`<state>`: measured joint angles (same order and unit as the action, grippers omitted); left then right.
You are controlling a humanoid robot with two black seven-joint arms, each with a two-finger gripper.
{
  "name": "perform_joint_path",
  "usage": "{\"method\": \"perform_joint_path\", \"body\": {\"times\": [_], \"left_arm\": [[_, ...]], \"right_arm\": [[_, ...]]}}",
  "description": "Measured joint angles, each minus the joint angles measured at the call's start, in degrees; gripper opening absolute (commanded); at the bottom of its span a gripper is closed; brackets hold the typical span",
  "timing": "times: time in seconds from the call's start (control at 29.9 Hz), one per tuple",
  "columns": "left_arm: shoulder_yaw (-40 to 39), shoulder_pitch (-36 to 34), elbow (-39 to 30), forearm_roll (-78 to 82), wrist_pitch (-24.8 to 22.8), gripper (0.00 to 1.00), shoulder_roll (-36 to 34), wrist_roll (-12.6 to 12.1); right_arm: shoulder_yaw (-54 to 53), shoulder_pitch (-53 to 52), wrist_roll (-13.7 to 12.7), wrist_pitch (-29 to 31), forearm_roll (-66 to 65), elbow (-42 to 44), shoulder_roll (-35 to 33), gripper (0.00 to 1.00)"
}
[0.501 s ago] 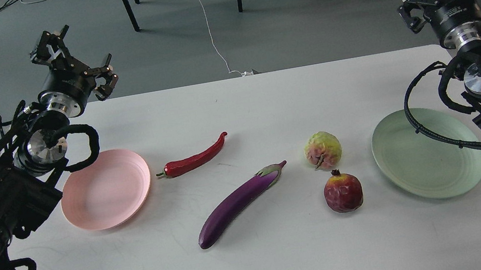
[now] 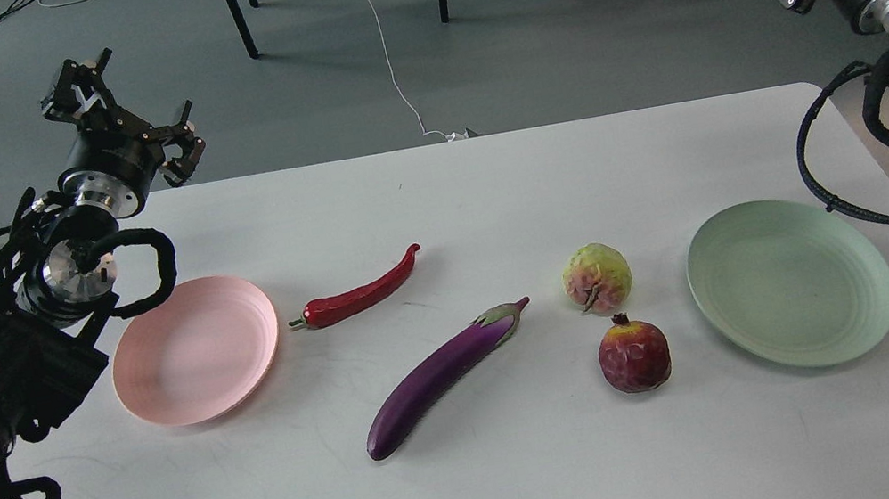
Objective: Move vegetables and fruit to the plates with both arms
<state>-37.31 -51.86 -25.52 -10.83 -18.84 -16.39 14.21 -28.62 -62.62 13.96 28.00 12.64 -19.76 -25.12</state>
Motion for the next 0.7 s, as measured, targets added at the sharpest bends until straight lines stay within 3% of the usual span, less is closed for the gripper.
{"method": "perform_joint_path", "body": {"times": [0.23,0.53,0.7], "left_arm": [[0.07,-0.29,-0.3,0.11,-0.17,0.98,0.08,0.08],[0.13,-0.51,-3.83,0.2,-0.24,0.98,-2.42,0.2],[0.14,-0.52,-5.36,0.2,-0.28,0.98,-4.59,0.21]], "right_arm": [[16.33,-10.46,-0.51,0.0,-3.6,-6.93,-1.43,0.99],[23.78,-18.81,0.1,0.01,-31.43,-19.97,-0.39,0.99],[38.26,-25.01,0.48,0.02,-44.9,-24.97,3.7,0.99]]}}
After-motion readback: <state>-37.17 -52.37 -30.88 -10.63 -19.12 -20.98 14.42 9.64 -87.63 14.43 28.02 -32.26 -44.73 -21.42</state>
